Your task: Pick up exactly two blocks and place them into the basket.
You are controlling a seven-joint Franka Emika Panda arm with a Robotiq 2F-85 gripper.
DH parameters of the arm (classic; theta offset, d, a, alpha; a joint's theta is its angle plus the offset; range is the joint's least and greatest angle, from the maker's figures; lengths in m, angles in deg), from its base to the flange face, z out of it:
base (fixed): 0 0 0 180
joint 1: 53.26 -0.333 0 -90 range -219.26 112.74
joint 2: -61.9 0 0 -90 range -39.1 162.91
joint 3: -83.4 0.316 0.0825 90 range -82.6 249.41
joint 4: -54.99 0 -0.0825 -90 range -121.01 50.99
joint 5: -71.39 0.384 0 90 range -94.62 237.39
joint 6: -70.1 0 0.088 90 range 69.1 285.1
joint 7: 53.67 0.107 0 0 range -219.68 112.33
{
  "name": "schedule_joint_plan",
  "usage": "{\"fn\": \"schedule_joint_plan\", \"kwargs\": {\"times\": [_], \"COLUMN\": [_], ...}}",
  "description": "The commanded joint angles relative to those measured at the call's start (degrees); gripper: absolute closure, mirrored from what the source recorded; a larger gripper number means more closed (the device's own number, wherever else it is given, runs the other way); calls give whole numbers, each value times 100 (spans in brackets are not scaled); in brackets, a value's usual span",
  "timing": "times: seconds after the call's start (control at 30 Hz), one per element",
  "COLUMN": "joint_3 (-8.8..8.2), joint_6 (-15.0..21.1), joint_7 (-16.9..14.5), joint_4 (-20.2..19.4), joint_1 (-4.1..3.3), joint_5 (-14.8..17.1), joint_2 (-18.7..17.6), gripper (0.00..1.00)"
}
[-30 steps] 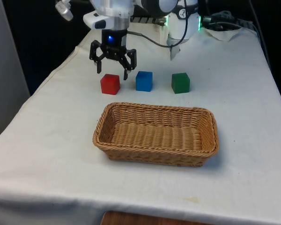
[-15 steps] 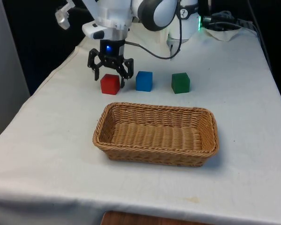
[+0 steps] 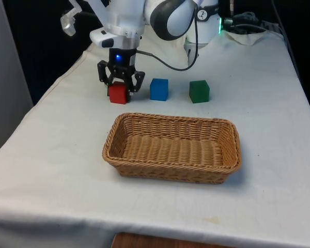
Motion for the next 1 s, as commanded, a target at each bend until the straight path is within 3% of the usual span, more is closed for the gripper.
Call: {"fn": "schedule_joint_plan", "kwargs": {"times": [0.0, 0.03, 0.2, 0.23, 0.27, 0.33, 0.5, 0.53, 0.57, 0.7, 0.77, 0.8, 0.83, 0.97], "joint_3": [46, 46, 46, 0, 46, 46, -258, -166, -304, -493, -561, -447, -590, -728], "joint_6": [57, 57, 57, 0, 57, 57, -29, -6, -34, -46, -46, 0, -46, -40], "joint_7": [-74, -74, -74, 0, -74, -74, -69, -63, -74, -80, -80, -115, -74, -63], "joint_4": [17, 17, 17, 0, 17, 17, -166, -86, -201, -344, -384, -338, -401, -470], "joint_1": [46, 40, 40, 0, 40, 40, -166, -80, -201, -332, -378, -286, -395, -510], "joint_5": [69, 74, 74, 6, 74, 74, -57, 11, -69, -183, -235, -155, -264, -344], "joint_2": [23, 23, 23, 0, 23, 23, 183, 97, 218, 424, 510, 481, 550, 756], "gripper": [91, 100, 100, 100, 100, 100, 100, 100, 100, 100, 100, 100, 100, 100]}}
